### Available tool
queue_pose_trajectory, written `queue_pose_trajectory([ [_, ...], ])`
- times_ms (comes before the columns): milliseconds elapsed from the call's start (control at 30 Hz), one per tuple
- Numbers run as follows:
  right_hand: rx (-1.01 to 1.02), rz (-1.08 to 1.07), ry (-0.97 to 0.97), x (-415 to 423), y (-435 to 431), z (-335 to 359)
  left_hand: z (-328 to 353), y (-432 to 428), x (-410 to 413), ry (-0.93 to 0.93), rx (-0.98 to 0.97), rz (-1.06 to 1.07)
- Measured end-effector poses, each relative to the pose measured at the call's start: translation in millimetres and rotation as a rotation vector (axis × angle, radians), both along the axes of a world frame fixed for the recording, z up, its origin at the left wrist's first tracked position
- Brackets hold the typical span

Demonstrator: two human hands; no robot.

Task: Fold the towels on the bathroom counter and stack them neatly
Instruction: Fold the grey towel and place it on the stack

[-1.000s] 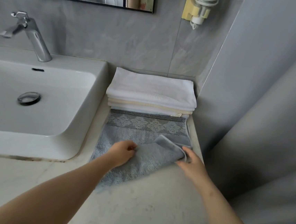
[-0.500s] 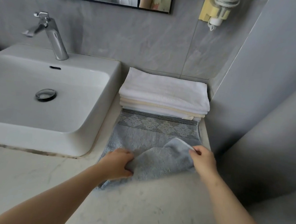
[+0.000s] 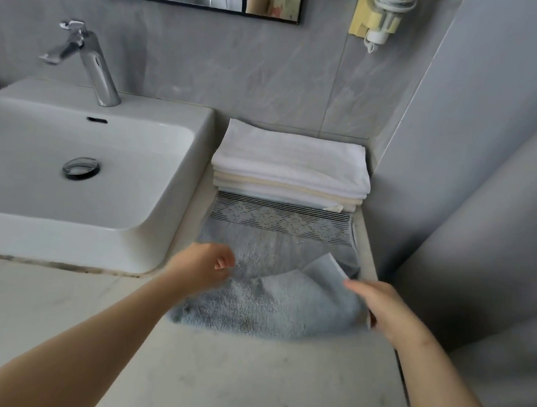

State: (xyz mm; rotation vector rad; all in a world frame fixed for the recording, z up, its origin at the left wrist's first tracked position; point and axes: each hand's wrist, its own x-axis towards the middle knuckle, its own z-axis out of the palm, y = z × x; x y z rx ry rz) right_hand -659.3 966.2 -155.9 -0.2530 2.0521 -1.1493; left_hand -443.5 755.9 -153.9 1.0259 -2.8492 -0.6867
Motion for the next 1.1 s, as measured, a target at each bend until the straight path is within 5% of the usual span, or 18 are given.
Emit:
queue_pose_trajectory([
  [133,0.158,0.03,0.152,16.0,12.4,-20.3,-16.7,13.4,19.8,0.179,-0.036,0.173],
  [300,0.109,0.001,0.331,29.2,14.2,-26.1,-35.5,22.1,55.0,0.299,-0.023,0.518],
  [400,0.131,-0.011,0.448,34.0,12.8,-28.7,-39.1,26.4,65.1,0.358,0.071,0.671],
  [533,0.062,-0.228,0.365,49.6,17.9,-30.1,-41.9,34.5,85.9,0.469,0.313,0.873],
  [800,0.038,-0.189,0.408,66.9,34.8,-38.5,-48.1,45.9,109.6,0.487,0.643,0.853],
  [1100,-0.071,-0.48,0.124,91.3,73.1,-32.1,-33.0,43.7,117.2,0.419,0.779,0.783],
])
